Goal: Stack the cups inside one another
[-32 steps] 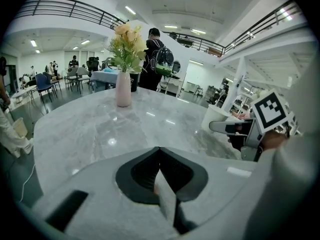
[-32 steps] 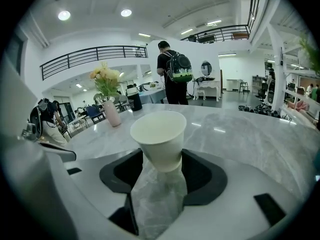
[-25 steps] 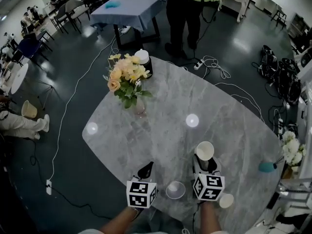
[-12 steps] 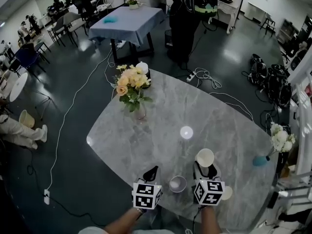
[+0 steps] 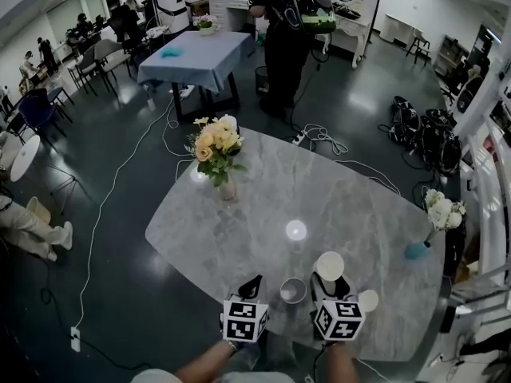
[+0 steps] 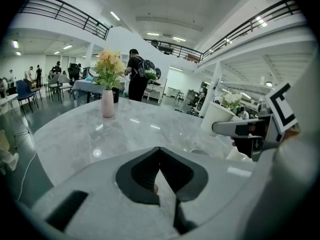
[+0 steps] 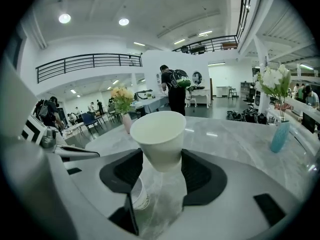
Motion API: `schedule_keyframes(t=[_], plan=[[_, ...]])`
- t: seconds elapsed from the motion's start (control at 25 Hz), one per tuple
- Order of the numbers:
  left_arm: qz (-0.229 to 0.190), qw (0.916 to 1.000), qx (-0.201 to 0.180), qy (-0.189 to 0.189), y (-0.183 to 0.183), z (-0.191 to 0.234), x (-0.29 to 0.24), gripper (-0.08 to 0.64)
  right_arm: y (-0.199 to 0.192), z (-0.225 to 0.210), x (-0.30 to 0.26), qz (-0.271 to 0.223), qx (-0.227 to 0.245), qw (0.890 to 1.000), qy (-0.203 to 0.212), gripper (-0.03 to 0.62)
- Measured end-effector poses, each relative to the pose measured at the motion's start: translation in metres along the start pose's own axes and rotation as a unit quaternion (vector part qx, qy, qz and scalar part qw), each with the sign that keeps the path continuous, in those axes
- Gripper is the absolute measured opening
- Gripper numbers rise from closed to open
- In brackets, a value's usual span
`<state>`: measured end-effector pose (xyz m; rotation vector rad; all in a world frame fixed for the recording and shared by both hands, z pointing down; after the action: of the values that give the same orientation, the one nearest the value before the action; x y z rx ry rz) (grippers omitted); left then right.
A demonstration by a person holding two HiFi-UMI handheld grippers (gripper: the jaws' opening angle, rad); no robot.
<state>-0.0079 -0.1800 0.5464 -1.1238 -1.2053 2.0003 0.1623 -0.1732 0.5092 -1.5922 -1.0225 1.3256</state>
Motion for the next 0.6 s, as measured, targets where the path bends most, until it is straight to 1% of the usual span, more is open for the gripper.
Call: schedule_keyframes(t=[0.2, 0.6], plan=[[-0.002, 0.9999, -0.005, -0.012, -0.001, 0.0, 0.016, -0.005, -0.001, 0.021, 0.019, -0.002, 0.002, 1.0, 0.003, 0.218], [-0.002, 0.9996, -0.011, -0.028, -0.008, -0.004, 0.032, -0.005, -0.012, 0.054, 0.038, 0.002, 0.0, 1.0, 0.021, 0.218]])
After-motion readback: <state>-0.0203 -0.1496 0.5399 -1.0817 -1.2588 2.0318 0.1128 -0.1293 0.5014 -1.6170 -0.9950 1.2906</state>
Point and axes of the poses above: the fingertips, and each gripper's own axes: x backward along the fingers, z to its left, y out of its top, the point moved 1 cm from there along x, backward along the fingers, and after that the axes turned 12 degrees about -z, right-handed, at the moved point
